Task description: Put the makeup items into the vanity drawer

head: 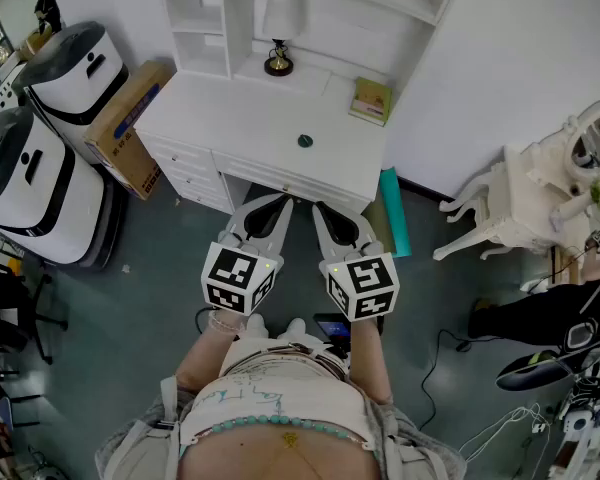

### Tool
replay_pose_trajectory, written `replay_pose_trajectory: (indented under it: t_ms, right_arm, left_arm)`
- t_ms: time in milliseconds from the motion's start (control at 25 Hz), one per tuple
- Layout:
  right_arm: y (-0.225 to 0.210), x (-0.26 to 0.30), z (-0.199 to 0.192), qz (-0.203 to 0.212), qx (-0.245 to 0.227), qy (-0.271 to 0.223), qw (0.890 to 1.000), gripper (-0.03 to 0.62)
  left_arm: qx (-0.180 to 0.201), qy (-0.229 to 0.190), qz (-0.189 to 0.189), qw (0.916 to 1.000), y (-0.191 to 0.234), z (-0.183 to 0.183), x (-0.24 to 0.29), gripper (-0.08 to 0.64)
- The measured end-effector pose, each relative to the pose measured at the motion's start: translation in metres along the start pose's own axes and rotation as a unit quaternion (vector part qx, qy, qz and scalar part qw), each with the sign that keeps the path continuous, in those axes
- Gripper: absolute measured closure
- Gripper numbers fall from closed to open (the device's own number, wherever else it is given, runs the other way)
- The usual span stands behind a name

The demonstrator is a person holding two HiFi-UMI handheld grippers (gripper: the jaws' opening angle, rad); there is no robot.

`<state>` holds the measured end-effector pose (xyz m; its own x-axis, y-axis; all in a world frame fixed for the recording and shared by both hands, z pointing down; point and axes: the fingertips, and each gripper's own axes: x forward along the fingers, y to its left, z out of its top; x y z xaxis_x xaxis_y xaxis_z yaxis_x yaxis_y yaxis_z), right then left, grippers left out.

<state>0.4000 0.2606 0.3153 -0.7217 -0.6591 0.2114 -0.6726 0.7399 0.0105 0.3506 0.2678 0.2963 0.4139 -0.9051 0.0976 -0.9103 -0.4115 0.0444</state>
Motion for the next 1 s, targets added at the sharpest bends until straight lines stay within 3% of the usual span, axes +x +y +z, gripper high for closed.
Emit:
replay_pose_trajectory:
  t_ms: [1000]
  right_arm:
    - [-0.017, -0.016, -0.019, 0.050, -0.014, 0.002, 0.999, 0.565]
  left_arm:
    - [-0.014, 0.022, 0.050, 0.9984, -0.024, -0.022, 0.009, 0.559]
